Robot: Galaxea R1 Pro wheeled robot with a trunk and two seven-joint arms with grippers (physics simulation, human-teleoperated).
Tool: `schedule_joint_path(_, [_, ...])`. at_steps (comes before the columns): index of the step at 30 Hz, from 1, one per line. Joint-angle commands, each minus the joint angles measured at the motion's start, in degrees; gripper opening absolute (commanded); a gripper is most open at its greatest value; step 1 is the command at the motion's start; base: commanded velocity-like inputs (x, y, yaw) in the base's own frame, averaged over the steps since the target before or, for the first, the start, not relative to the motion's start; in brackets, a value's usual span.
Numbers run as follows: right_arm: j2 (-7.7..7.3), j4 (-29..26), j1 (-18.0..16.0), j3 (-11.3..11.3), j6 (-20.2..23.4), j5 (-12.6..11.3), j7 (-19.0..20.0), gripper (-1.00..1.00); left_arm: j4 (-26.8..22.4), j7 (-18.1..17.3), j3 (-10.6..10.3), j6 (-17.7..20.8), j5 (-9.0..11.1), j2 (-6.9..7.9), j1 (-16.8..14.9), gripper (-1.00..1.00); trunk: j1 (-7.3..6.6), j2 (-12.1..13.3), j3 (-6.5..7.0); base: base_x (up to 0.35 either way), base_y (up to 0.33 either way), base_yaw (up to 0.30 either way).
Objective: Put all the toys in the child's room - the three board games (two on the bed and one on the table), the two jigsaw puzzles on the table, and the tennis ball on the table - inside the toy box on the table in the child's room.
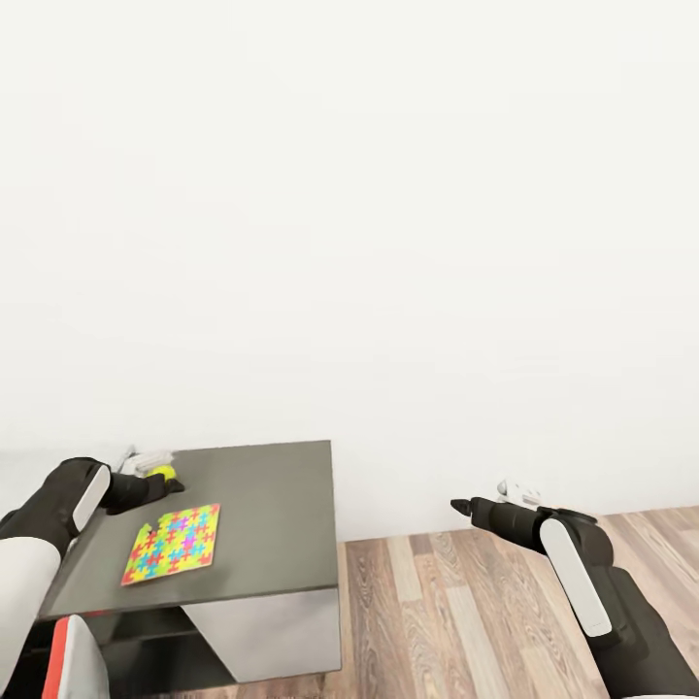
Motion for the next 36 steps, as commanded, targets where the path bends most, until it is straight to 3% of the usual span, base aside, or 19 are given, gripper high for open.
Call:
schedule_joint_path(1, [-0.02, -0.08, -0.04, -0.01, 0.22, -0.62, -0.56, 1.0, -0.01, -0.16, 0.17, 0.3, -0.03, -0.03, -0.07, 1.0, 0.04, -0.13, -0.15, -0.002, 0.0, 0.28])
schedule_joint_path(15, [-0.02, -0.08, -0.04, 0.0, 0.22, -0.62, -0.56, 1.0, -0.01, 0.03, 0.19, 0.26, -0.03, -0.4, -0.07, 1.0, 0.04, -0.13, -0.5, 0.004, 0.039, 0.25])
schedule_joint_path(36, [-0.02, -0.07, -0.04, -0.01, 0.2, -0.62, -0.47, 1.0, -0.01, 0.21, -0.16, -0.08, -0.27, -1.62, -0.07, 1.0, 0.04, -0.13, -1.21, 0.053, -0.049, 0.019])
